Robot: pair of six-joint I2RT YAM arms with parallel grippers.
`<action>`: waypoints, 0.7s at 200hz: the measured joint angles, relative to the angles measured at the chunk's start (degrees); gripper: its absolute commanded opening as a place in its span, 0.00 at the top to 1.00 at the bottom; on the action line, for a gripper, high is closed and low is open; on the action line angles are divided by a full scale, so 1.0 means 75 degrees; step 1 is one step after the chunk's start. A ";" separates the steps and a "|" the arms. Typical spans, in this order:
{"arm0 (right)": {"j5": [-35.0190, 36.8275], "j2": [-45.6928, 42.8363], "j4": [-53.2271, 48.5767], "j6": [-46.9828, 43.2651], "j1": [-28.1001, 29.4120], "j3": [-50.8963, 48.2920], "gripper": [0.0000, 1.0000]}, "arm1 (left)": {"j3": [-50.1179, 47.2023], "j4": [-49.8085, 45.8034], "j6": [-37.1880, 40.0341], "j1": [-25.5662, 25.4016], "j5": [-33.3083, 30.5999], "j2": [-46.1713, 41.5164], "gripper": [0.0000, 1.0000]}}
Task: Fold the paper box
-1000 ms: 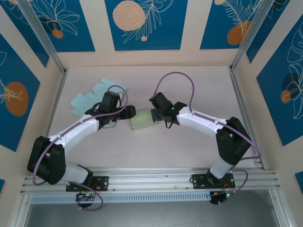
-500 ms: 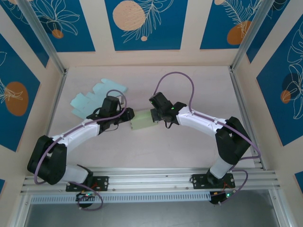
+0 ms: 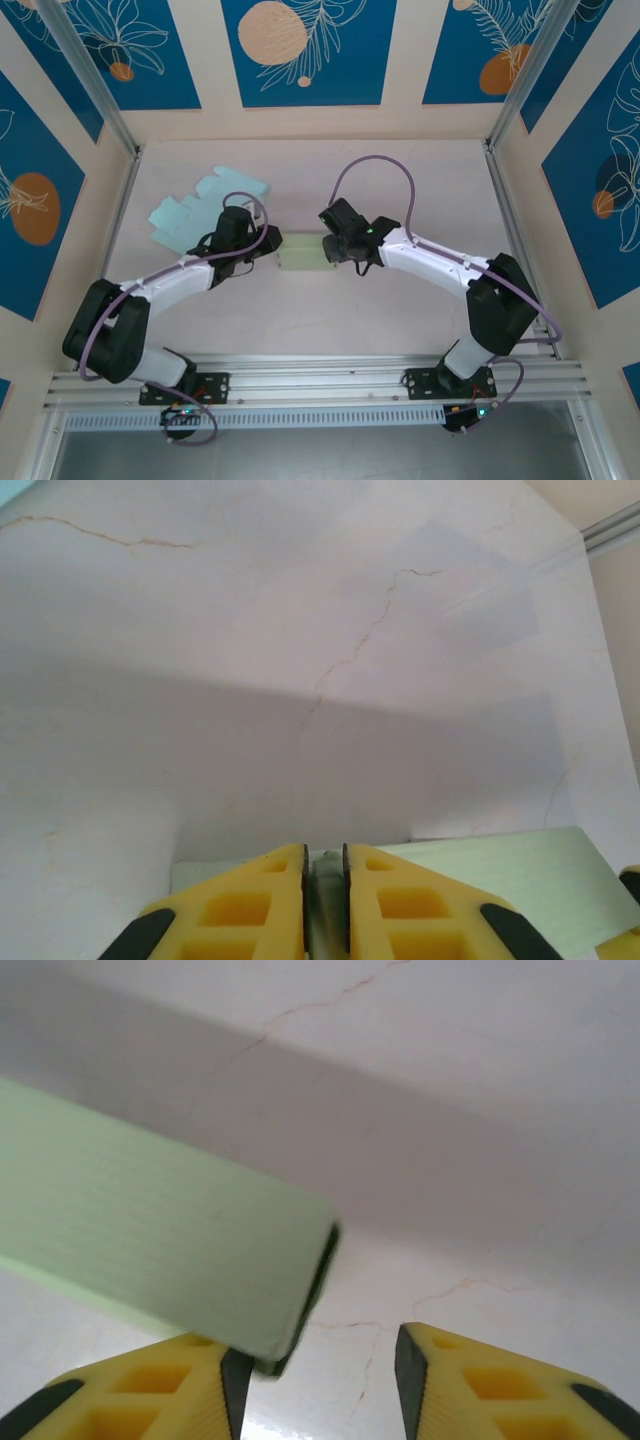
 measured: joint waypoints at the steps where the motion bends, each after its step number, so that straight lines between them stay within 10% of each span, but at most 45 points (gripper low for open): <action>1: -0.0017 -0.0003 0.0006 0.0006 0.0000 0.0000 0.49 | -0.0006 0.0009 -0.0009 0.0000 0.0000 0.0000 0.87; 140: -0.2253 -0.0664 0.1585 0.1661 -0.1087 -0.1285 0.47 | -0.0289 0.0898 -0.0140 -0.0149 -0.0178 0.0140 0.87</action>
